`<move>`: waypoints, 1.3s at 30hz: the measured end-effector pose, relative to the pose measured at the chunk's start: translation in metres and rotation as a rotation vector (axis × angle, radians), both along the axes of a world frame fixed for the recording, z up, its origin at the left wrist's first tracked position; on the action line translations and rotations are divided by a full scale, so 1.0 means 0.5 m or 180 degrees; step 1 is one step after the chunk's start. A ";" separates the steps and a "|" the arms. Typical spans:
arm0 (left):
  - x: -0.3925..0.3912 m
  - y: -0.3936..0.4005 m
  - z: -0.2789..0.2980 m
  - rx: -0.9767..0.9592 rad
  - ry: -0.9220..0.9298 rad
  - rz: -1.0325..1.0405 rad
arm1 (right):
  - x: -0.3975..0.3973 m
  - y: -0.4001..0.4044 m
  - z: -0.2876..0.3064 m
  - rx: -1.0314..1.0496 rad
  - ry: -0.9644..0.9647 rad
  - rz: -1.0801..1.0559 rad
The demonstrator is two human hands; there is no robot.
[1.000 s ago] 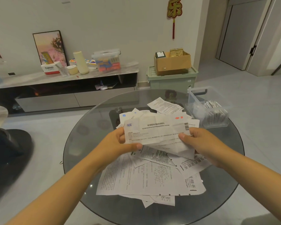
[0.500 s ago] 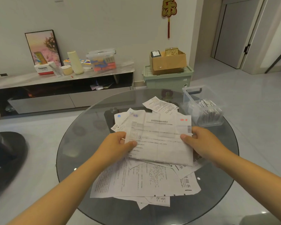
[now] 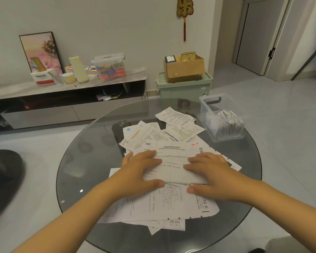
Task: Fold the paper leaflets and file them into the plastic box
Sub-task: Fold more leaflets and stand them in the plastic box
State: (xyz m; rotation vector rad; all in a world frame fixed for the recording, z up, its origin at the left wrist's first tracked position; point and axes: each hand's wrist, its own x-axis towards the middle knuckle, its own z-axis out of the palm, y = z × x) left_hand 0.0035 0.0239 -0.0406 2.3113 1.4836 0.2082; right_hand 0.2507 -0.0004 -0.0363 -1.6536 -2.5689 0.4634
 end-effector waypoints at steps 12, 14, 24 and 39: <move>0.028 -0.005 0.046 0.0111 -0.0296 -0.0196 | 0.019 0.010 0.026 0.0751 0.0209 0.0187; 0.019 -0.001 0.049 0.0089 -0.0477 0.0052 | 0.029 0.010 0.040 0.0543 0.0537 -0.0063; 0.015 0.013 0.039 -0.0274 -0.1086 0.0932 | 0.057 0.038 0.027 0.0028 0.1158 -0.0981; 0.055 0.006 0.013 0.0681 0.0132 0.0321 | 0.038 0.031 0.014 0.0222 -0.0087 -0.0425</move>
